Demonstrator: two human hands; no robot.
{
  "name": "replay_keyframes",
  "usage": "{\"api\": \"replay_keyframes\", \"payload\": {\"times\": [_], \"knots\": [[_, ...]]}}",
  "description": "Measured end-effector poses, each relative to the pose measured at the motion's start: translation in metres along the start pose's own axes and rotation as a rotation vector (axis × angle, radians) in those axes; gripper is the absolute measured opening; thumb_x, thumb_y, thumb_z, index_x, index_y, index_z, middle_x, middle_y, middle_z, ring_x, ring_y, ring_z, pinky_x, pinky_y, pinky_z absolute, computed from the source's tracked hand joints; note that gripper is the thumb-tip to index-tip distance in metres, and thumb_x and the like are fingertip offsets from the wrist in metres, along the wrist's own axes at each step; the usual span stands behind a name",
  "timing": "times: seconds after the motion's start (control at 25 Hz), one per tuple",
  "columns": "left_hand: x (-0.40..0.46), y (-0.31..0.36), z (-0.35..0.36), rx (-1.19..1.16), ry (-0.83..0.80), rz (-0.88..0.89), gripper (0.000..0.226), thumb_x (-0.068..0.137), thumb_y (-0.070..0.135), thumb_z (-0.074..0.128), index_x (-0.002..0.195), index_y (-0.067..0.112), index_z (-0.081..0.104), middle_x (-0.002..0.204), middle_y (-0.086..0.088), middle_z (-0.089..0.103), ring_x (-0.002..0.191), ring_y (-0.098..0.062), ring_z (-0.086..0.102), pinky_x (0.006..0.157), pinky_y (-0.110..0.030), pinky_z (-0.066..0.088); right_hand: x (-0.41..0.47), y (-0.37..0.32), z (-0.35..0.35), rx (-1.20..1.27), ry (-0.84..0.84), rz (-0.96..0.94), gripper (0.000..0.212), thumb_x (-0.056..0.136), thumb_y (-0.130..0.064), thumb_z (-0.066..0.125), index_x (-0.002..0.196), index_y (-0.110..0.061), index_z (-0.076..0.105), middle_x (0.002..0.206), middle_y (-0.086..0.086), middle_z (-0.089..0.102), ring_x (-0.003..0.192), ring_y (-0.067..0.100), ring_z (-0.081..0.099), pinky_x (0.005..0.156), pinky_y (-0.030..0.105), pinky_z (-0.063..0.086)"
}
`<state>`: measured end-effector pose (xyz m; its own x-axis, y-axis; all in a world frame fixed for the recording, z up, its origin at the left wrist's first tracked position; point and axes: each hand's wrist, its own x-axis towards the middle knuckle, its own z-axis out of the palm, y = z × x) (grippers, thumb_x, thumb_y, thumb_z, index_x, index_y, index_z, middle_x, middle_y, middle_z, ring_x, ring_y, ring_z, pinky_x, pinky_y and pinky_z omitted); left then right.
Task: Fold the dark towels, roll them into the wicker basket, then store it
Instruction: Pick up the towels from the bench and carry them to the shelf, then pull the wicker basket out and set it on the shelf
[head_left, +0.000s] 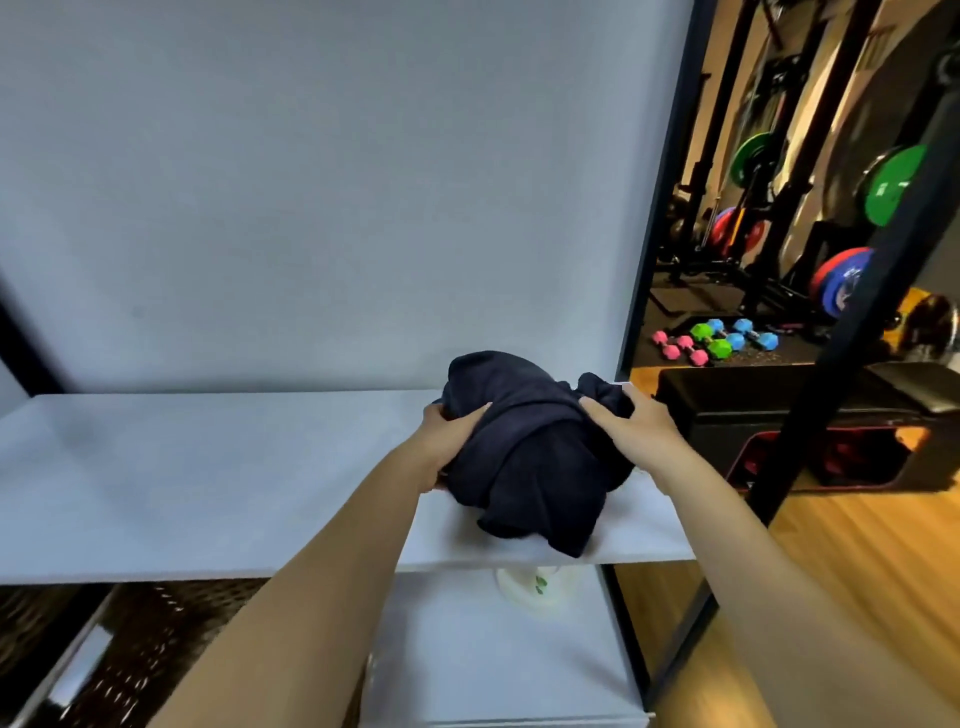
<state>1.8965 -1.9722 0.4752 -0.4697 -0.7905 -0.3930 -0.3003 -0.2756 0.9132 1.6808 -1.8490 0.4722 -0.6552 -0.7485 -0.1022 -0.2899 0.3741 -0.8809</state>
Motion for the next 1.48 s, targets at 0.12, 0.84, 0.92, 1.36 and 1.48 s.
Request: {"api": "replay_keyframes", "payload": {"times": [0.12, 0.84, 0.92, 1.36, 1.48], "knots": [[0.001, 0.004, -0.020, 0.134, 0.157, 0.181, 0.098, 0.072, 0.080, 0.065, 0.151, 0.042, 0.022, 0.145, 0.003, 0.047, 0.115, -0.028, 0.061, 0.071, -0.037, 0.056, -0.020, -0.025, 0.007, -0.120, 0.005, -0.180, 0.114, 0.062, -0.093, 0.055, 0.156, -0.033, 0.029, 0.161, -0.002, 0.022, 0.148, 0.026, 0.028, 0.118, 0.052, 0.031], [-0.031, -0.045, -0.037, 0.288, 0.005, 0.570, 0.080, 0.085, 0.059, 0.071, 0.152, 0.049, 0.030, 0.157, 0.024, 0.032, 0.135, 0.010, 0.035, 0.119, -0.035, 0.032, -0.080, -0.051, 0.049, -0.608, 0.062, -0.539, 0.106, 0.073, -0.092, 0.039, 0.158, -0.040, 0.001, 0.168, -0.001, -0.011, 0.154, 0.029, -0.007, 0.121, 0.058, -0.005], [-0.046, -0.062, -0.060, 0.252, 0.148, 0.617, 0.072, 0.086, 0.068, 0.062, 0.150, 0.051, 0.034, 0.157, 0.028, 0.032, 0.142, 0.009, 0.030, 0.121, -0.041, 0.031, -0.100, -0.063, 0.077, -0.581, 0.065, -0.733, 0.100, 0.078, -0.087, 0.041, 0.158, -0.039, 0.008, 0.168, -0.002, -0.010, 0.154, 0.026, -0.005, 0.121, 0.052, -0.001], [-0.152, -0.272, -0.246, 0.732, 0.628, 0.660, 0.077, 0.090, 0.056, 0.065, 0.153, 0.020, 0.041, 0.165, 0.007, 0.027, 0.154, -0.011, 0.018, 0.121, -0.043, 0.029, -0.199, 0.053, 0.313, -0.666, -0.434, -0.896, 0.078, 0.087, -0.071, 0.048, 0.152, -0.030, 0.031, 0.164, 0.005, 0.017, 0.142, 0.031, 0.027, 0.111, 0.054, 0.034], [-0.164, -0.324, -0.301, 0.858, 0.541, 0.453, 0.082, 0.089, 0.068, 0.059, 0.156, 0.030, 0.032, 0.168, 0.012, 0.017, 0.156, -0.009, 0.008, 0.124, -0.045, 0.021, -0.213, 0.082, 0.361, -0.701, -0.492, -0.564, 0.089, 0.089, -0.068, 0.053, 0.158, -0.032, 0.010, 0.167, 0.002, -0.005, 0.151, 0.031, 0.010, 0.119, 0.053, 0.021]]}}
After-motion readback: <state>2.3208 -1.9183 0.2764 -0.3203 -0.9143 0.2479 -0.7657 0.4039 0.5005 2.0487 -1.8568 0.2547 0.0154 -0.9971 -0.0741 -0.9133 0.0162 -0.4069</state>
